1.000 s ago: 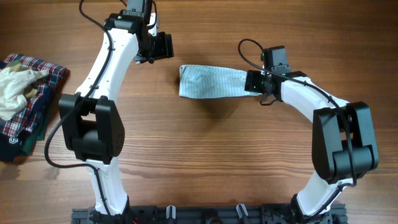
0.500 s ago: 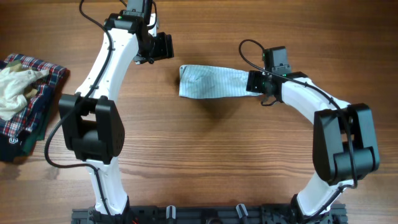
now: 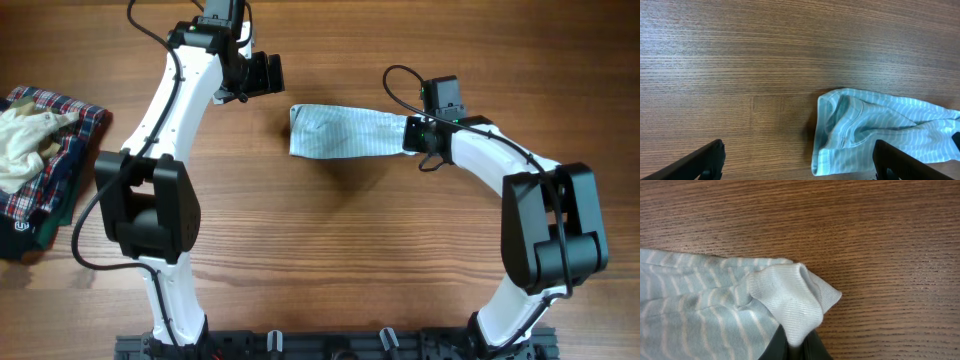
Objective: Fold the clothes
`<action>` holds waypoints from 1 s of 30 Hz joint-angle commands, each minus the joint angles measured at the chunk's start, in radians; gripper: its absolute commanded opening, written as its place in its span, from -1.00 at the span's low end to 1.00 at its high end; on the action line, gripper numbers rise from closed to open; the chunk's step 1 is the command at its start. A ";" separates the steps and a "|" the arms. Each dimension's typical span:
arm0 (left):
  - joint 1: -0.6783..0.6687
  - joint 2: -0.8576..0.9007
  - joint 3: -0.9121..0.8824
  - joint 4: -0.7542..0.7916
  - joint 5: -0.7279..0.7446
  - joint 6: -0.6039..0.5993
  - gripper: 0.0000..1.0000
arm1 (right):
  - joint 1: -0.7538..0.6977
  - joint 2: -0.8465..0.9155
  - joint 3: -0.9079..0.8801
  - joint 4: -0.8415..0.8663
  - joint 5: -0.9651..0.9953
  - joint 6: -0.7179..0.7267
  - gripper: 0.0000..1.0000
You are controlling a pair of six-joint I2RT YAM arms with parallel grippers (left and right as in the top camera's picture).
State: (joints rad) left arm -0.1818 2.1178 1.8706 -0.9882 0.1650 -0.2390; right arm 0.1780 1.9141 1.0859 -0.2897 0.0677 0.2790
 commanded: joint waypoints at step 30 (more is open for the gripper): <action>0.002 -0.008 -0.003 0.045 -0.003 -0.005 1.00 | -0.048 -0.050 0.272 -0.266 -0.242 -0.353 -0.91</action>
State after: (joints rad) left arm -0.1818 2.1178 1.8706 -0.9459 0.1650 -0.2420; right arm 0.0971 1.8977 1.3361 -0.5545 -0.1455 -0.0586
